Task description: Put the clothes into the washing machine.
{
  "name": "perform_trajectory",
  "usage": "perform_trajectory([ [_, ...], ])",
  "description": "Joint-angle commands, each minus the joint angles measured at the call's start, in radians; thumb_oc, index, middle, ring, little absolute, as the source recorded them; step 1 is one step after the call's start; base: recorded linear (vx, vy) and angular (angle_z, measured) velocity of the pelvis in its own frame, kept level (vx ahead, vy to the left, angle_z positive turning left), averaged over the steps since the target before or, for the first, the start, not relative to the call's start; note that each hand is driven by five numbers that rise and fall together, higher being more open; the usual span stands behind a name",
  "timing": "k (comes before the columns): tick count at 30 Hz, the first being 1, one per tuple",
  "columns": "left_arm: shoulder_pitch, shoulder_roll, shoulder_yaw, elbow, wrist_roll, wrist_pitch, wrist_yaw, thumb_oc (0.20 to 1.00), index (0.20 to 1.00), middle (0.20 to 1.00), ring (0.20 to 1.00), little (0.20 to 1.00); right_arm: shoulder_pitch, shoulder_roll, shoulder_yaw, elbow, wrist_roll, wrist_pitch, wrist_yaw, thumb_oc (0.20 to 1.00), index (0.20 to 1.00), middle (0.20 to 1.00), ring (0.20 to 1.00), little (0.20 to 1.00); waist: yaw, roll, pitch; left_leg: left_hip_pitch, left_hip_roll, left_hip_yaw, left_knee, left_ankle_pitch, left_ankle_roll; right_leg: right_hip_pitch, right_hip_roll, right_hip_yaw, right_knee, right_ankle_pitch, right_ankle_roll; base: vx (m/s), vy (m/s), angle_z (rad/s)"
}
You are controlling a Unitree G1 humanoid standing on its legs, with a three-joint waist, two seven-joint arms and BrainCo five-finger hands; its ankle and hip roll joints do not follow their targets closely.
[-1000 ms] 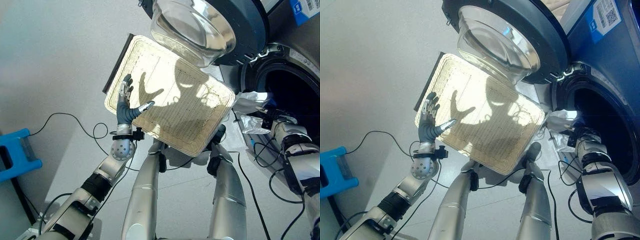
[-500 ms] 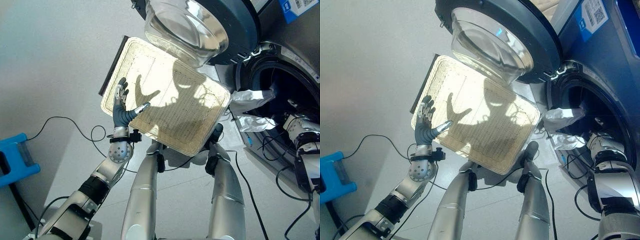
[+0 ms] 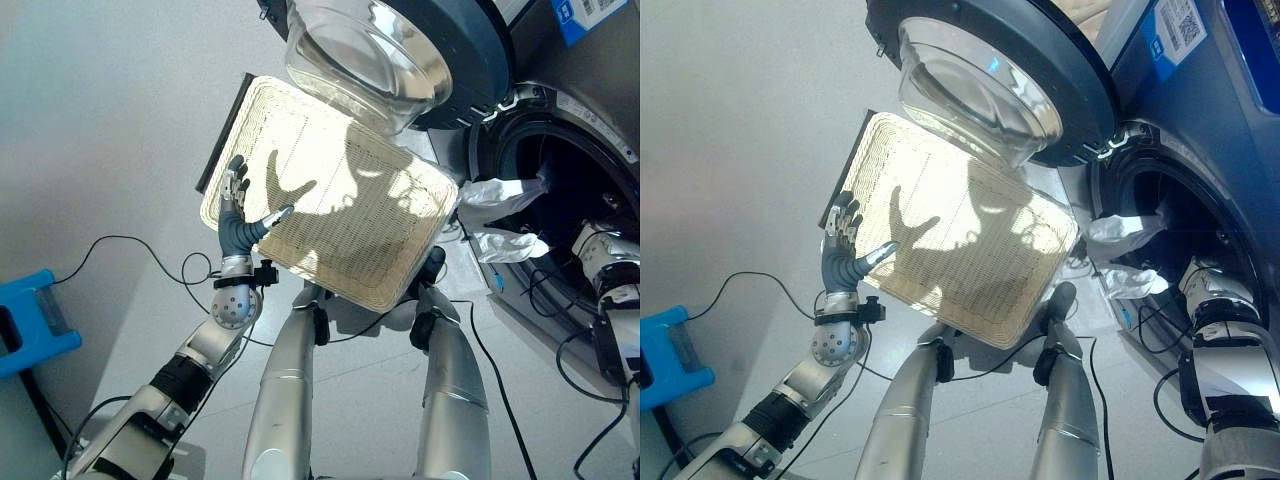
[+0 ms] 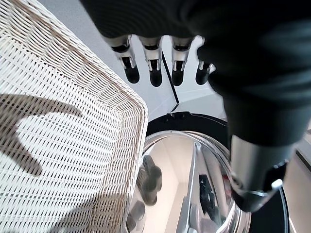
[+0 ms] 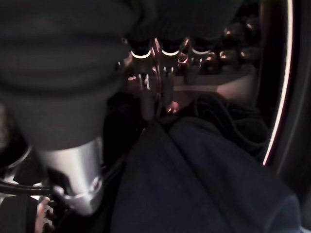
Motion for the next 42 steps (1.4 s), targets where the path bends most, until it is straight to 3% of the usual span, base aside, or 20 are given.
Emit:
perform_trajectory([
  [1, 0.039, -0.047, 0.043, -0.055, 0.004, -0.072, -0.012, 1.0, 1.0, 1.0, 1.0, 1.0, 0.046, -0.029, 0.114, -0.07, -0.231, -0.091, 0.074, 1.0, 1.0, 1.0, 1.0, 1.0, -0.011, 0.067, -0.03, 0.062, -0.025, 0.078, -0.025, -0.082, -0.021, 0.025, 0.02, -0.058, 0.071, -0.079, 0.088, 0.0, 0.0, 0.0],
  [8, 0.037, -0.059, 0.057, -0.025, 0.039, -0.08, -0.018, 1.0, 1.0, 1.0, 1.0, 1.0, 0.158, 0.074, 0.154, -0.167, -0.274, -0.188, 0.18, 1.0, 1.0, 1.0, 1.0, 1.0, -0.021, 0.046, -0.03, 0.097, -0.022, 0.083, -0.049, -0.073, -0.018, 0.061, 0.026, -0.063, 0.056, -0.078, 0.088, 0.0, 0.003, -0.01],
  [13, 0.035, -0.071, 0.066, 0.012, 0.064, -0.081, -0.014, 1.0, 1.0, 1.0, 1.0, 1.0, 0.226, 0.146, 0.207, -0.259, -0.47, -0.136, 0.067, 1.0, 1.0, 1.0, 1.0, 1.0, -0.03, 0.032, -0.03, 0.115, -0.019, 0.092, -0.065, -0.065, -0.019, 0.079, 0.032, -0.063, 0.04, -0.074, 0.092, 0.0, 0.0, 0.0],
  [15, 0.039, -0.076, 0.068, 0.028, 0.068, -0.092, -0.025, 1.0, 1.0, 1.0, 1.0, 1.0, 0.241, 0.172, 0.219, -0.264, -0.474, -0.114, 0.074, 1.0, 1.0, 1.0, 1.0, 1.0, -0.03, 0.031, -0.03, 0.125, -0.02, 0.089, -0.074, -0.065, -0.021, 0.09, 0.034, -0.064, 0.032, -0.074, 0.091, 0.0, 0.0, 0.0],
  [19, 0.043, -0.081, 0.066, 0.059, 0.079, -0.108, -0.051, 1.0, 1.0, 1.0, 1.0, 1.0, 0.268, 0.212, 0.215, -0.229, -0.436, -0.147, 0.113, 1.0, 1.0, 1.0, 1.0, 1.0, -0.027, 0.03, -0.03, 0.14, -0.019, 0.085, -0.074, -0.069, -0.021, 0.105, 0.032, -0.065, 0.034, -0.08, 0.088, 0.0, 0.0, 0.0],
  [20, 0.045, -0.08, 0.065, 0.067, 0.078, -0.104, -0.065, 1.0, 1.0, 1.0, 1.0, 1.0, 0.28, 0.221, 0.215, -0.227, -0.424, -0.163, 0.134, 1.0, 1.0, 1.0, 1.0, 1.0, -0.027, 0.029, -0.03, 0.148, -0.019, 0.084, -0.075, -0.071, -0.02, 0.113, 0.032, -0.066, 0.033, -0.082, 0.087, 0.0, 0.0, 0.0],
  [21, 0.043, -0.081, 0.059, 0.094, 0.094, -0.085, -0.079, 1.0, 1.0, 1.0, 1.0, 1.0, 0.303, 0.252, 0.217, -0.233, -0.368, -0.196, 0.223, 1.0, 1.0, 1.0, 1.0, 1.0, -0.027, 0.022, -0.03, 0.168, -0.018, 0.082, -0.075, -0.074, -0.022, 0.136, 0.033, -0.067, 0.033, -0.088, 0.085, 0.0, 0.0, 0.0],
  [22, 0.043, -0.081, 0.059, 0.094, 0.094, -0.085, -0.079, 1.0, 1.0, 1.0, 1.0, 1.0, 0.303, 0.252, 0.217, -0.233, -0.368, -0.196, 0.223, 1.0, 1.0, 1.0, 1.0, 1.0, -0.027, 0.022, -0.03, 0.168, -0.018, 0.082, -0.075, -0.074, -0.022, 0.136, 0.033, -0.067, 0.033, -0.088, 0.085, -0.01, 0.009, 0.04],
  [25, 0.046, -0.092, 0.049, 0.195, 0.094, -0.033, -0.145, 1.0, 1.0, 1.0, 1.0, 1.0, 0.361, 0.304, 0.245, -0.253, -0.322, -0.287, 0.458, 1.0, 1.0, 1.0, 1.0, 1.0, -0.033, -0.001, -0.03, 0.235, -0.013, 0.079, -0.076, -0.079, -0.028, 0.205, 0.038, -0.067, 0.031, -0.105, 0.079, 0.0, 0.018, 0.02],
  [30, 0.071, -0.108, 0.044, 0.333, 0.092, -0.005, -0.206, 1.0, 1.0, 1.0, 1.0, 1.0, 0.46, 0.367, 0.293, -0.258, -0.315, -0.351, 0.605, 1.0, 1.0, 1.0, 1.0, 1.0, -0.045, -0.029, -0.03, 0.342, -0.001, 0.082, -0.094, -0.076, -0.034, 0.32, 0.054, -0.061, 0.007, -0.12, 0.071, 0.01, 0.029, -0.03],
  [31, 0.081, -0.125, 0.058, 0.403, 0.082, 0.006, -0.254, 1.0, 1.0, 1.0, 1.0, 1.0, 0.487, 0.388, 0.318, -0.247, -0.357, -0.362, 0.652, 1.0, 1.0, 1.0, 1.0, 1.0, -0.049, -0.039, -0.03, 0.392, 0.002, 0.082, -0.103, -0.074, -0.036, 0.375, 0.064, -0.055, -0.012, -0.122, 0.068, 0.01, 0.046, -0.06],
  [33, 0.083, -0.133, 0.061, 0.439, 0.086, 0.005, -0.269, 1.0, 1.0, 1.0, 1.0, 1.0, 0.504, 0.398, 0.328, -0.239, -0.367, -0.372, 0.655, 1.0, 1.0, 1.0, 1.0, 1.0, -0.05, -0.044, -0.03, 0.418, 0.004, 0.082, -0.109, -0.072, -0.038, 0.404, 0.068, -0.054, -0.021, -0.123, 0.067, 0.03, 0.028, -0.08],
  [34, 0.087, -0.159, 0.07, 0.541, 0.088, 0.025, -0.314, 1.0, 1.0, 1.0, 1.0, 1.0, 0.546, 0.425, 0.345, -0.213, -0.358, -0.382, 0.71, 1.0, 1.0, 1.0, 1.0, 1.0, -0.055, -0.059, -0.03, 0.498, 0.006, 0.078, -0.126, -0.071, -0.043, 0.494, 0.084, -0.047, -0.051, -0.127, 0.064, 0.11, 0.023, -0.13],
  [35, 0.095, -0.178, 0.074, 0.62, 0.092, 0.069, -0.35, 1.0, 1.0, 1.0, 1.0, 1.0, 0.574, 0.453, 0.359, -0.19, -0.397, -0.354, 0.733, 1.0, 1.0, 1.0, 1.0, 1.0, -0.06, -0.074, -0.048, 0.559, 0.01, 0.076, -0.146, -0.068, -0.051, 0.565, 0.094, -0.041, -0.085, -0.129, 0.062, 0.11, 0.024, -0.11],
  [39, 0.127, -0.212, 0.075, 0.751, 0.118, 0.139, -0.403, 1.0, 1.0, 1.0, 1.0, 1.0, 0.623, 0.492, 0.372, -0.128, -0.418, -0.299, 0.781, 1.0, 1.0, 1.0, 1.0, 1.0, -0.067, -0.091, -0.123, 0.642, 0.012, 0.069, -0.201, -0.049, -0.06, 0.662, 0.113, -0.031, -0.151, -0.124, 0.061, 0.15, 0.038, -0.04],
  [40, 0.149, -0.241, 0.079, 0.836, 0.136, 0.163, -0.42, 1.0, 1.0, 1.0, 1.0, 1.0, 0.648, 0.515, 0.374, -0.089, -0.438, -0.258, 0.805, 1.0, 1.0, 1.0, 1.0, 1.0, -0.073, -0.103, -0.183, 0.692, 0.013, 0.074, -0.235, -0.041, -0.059, 0.715, 0.123, -0.015, -0.188, -0.12, 0.062, 0.2, 0.039, -0.15],
  [41, 0.151, -0.243, 0.08, 0.842, 0.131, 0.17, -0.426, 1.0, 1.0, 1.0, 1.0, 1.0, 0.651, 0.517, 0.374, -0.086, -0.433, -0.253, 0.809, 1.0, 1.0, 1.0, 1.0, 1.0, -0.074, -0.105, -0.186, 0.699, 0.014, 0.074, -0.238, -0.042, -0.059, 0.722, 0.124, -0.013, -0.19, -0.122, 0.062, 0.3, 0.022, -0.19],
  [42, 0.174, -0.264, 0.088, 0.897, 0.121, 0.195, -0.471, 1.0, 1.0, 1.0, 1.0, 1.0, 0.688, 0.534, 0.366, -0.065, -0.438, -0.239, 0.836, 1.0, 1.0, 1.0, 1.0, 1.0, -0.078, -0.116, -0.237, 0.737, 0.014, 0.071, -0.262, -0.036, -0.056, 0.761, 0.131, -0.004, -0.211, -0.117, 0.062, 0.24, -0.007, -0.11],
])
